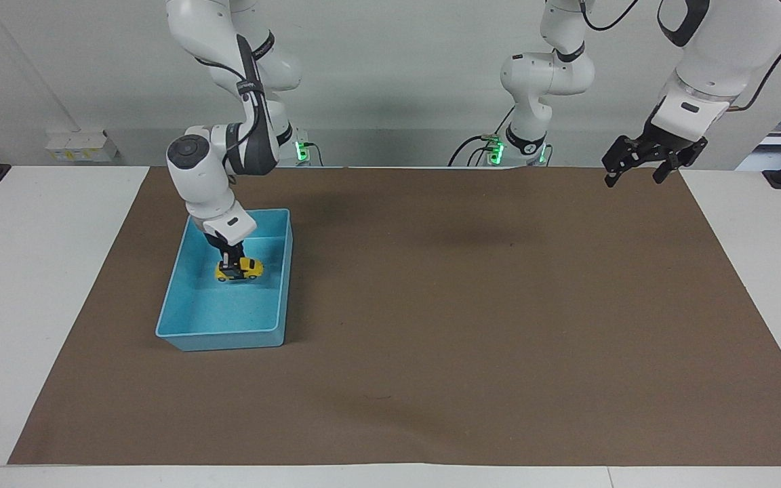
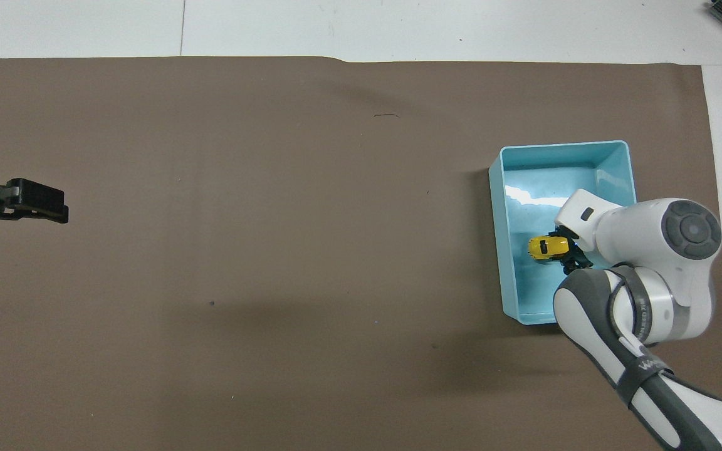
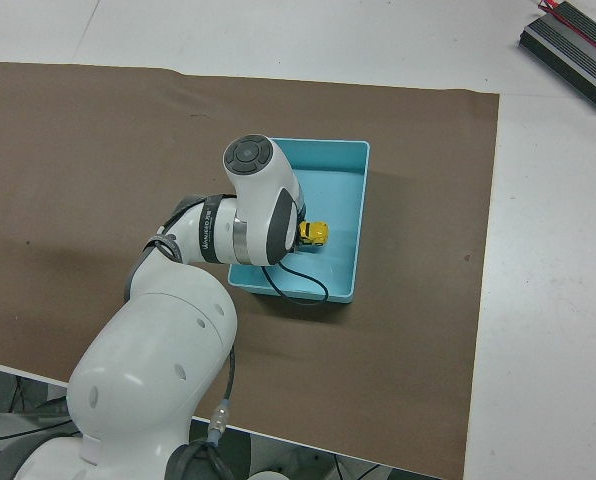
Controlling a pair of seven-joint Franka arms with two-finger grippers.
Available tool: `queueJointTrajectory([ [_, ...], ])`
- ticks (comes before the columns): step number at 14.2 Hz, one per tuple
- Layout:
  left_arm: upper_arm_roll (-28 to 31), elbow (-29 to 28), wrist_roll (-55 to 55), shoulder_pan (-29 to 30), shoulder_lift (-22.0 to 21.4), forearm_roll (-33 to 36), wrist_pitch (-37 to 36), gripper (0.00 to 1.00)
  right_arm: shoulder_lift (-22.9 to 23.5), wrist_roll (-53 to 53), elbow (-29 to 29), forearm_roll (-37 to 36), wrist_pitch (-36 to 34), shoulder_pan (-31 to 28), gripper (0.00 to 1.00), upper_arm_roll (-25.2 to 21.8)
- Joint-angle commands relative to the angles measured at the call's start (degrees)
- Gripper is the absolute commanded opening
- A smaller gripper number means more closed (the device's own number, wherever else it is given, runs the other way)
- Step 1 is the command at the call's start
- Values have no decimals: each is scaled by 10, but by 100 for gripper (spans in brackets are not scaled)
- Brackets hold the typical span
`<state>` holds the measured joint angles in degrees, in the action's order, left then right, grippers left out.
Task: Wind up and store yellow beetle car
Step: 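Open the right gripper and withdraw it from the bin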
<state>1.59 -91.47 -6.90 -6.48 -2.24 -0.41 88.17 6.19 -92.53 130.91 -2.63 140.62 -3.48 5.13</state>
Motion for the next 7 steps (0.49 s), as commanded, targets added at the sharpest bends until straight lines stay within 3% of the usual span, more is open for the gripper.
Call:
queueJointTrajectory([
  [1,-4,-4,-5,8,-5,-2,-5,100,30,-15,6,-8,42,-13,0,6],
  [2,-5,-3,-5,8,-5,-2,-5,100,31,-13,5,-8,38,-11,24,7],
  [3,-5,-3,-5,8,-5,-2,-5,100,31,-3,3,-8,34,-12,78,7],
  [4,-5,-4,-5,8,-6,-2,-5,100,29,-4,1,-7,29,-12,100,7],
  [7,-4,-3,-5,8,-5,-2,-5,100,-8,8,-41,1,-71,-6,100,8],
])
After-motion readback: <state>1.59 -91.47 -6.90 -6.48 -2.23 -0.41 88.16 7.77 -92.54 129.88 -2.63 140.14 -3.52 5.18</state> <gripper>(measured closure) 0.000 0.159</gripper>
